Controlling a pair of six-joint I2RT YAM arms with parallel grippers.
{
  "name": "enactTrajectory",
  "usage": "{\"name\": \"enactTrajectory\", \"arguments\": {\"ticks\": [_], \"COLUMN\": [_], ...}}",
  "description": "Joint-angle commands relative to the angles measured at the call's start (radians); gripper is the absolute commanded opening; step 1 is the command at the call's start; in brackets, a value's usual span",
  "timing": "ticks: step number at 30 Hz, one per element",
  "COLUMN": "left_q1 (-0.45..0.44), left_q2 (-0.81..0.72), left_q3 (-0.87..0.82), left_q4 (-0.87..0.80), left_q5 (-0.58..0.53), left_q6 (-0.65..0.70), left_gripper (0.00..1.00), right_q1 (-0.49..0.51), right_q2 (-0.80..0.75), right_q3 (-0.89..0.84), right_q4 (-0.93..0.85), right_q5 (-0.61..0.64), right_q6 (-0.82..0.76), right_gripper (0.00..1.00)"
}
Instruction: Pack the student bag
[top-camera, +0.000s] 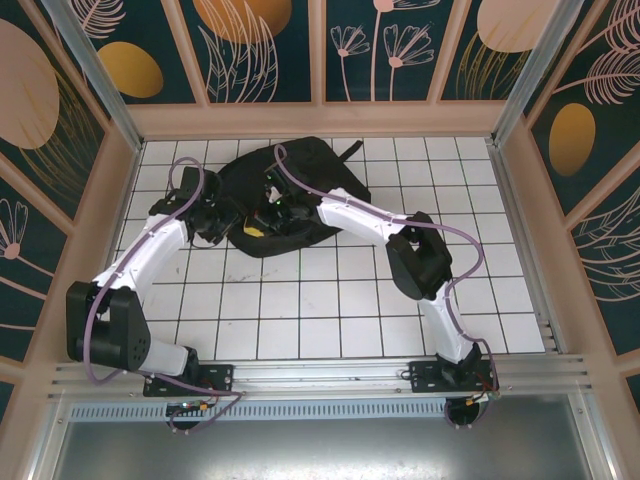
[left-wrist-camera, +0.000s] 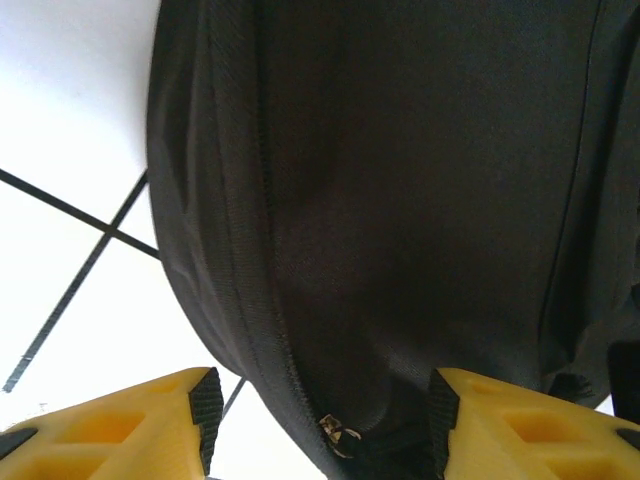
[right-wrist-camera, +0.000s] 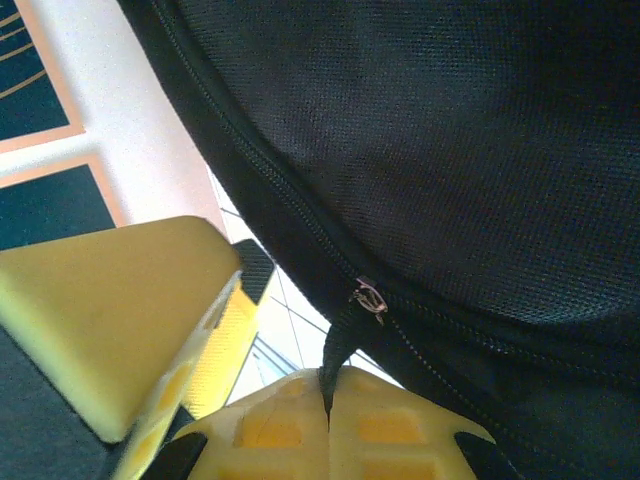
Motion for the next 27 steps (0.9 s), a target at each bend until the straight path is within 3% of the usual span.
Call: {"name": "enactTrajectory", "arguments": {"ticks": [1, 10, 21, 27], "left_q1": [0.004, 0.003, 0.003, 0.003], "left_q2": [0.028, 0.061, 0.085, 0.070], "left_q3": [-0.041, -0.082, -0.069, -0.063], "left_q4": [0.040, 0.080, 0.077, 0.062], "left_q5": [0.036, -0.016, -0.098, -0.137], "left_q6": [-0.019, -0.009, 0.015, 0.028], "left_gripper": [0.56, 0.42, 0.01, 0.00], "right_q1": [0.015, 0.027, 0.032, 0.023], "right_q2": [-0.058, -0.060, -0.115, -0.163], "right_q3": [-0.004, 0.026, -0.030, -0.095], "right_q4": [0.041, 0.005, -0.041, -0.065], "right_q5": [-0.025, -0.028, -0.010, 0.001], "right_q6": [0.019, 0.008, -0.025, -0.047], "right_gripper": [0.00, 0.00, 0.00, 0.00]}}
